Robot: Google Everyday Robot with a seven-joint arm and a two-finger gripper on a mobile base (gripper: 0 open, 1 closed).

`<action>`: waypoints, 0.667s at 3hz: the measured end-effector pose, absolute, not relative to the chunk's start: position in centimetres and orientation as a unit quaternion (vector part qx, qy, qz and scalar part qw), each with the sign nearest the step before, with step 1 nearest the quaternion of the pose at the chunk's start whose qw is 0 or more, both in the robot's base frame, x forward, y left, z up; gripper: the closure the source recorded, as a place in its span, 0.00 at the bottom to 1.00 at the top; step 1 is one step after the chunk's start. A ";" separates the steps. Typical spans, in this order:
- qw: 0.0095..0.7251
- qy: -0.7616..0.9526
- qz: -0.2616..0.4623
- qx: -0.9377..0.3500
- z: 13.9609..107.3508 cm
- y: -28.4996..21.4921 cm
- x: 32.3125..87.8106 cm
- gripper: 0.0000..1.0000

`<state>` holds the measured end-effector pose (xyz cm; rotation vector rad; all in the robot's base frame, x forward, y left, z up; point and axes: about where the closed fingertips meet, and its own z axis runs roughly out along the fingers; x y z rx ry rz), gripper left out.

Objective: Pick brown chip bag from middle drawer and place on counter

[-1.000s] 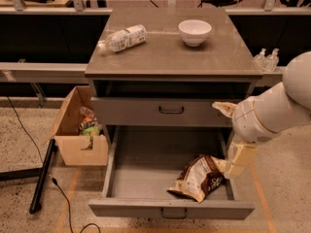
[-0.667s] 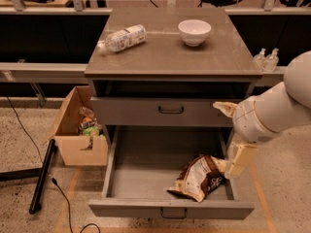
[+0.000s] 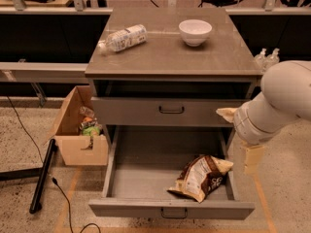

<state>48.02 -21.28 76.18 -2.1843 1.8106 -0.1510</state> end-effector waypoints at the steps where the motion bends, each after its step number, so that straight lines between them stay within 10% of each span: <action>1: 0.091 0.566 -0.084 -0.815 73.9 -25.5 50.1 0.00; 2: 0.055 0.521 -0.059 -0.850 70.4 -29.1 51.3 0.00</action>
Offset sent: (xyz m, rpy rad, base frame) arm 0.0495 -0.1252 -0.1165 -0.1960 0.2187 0.4060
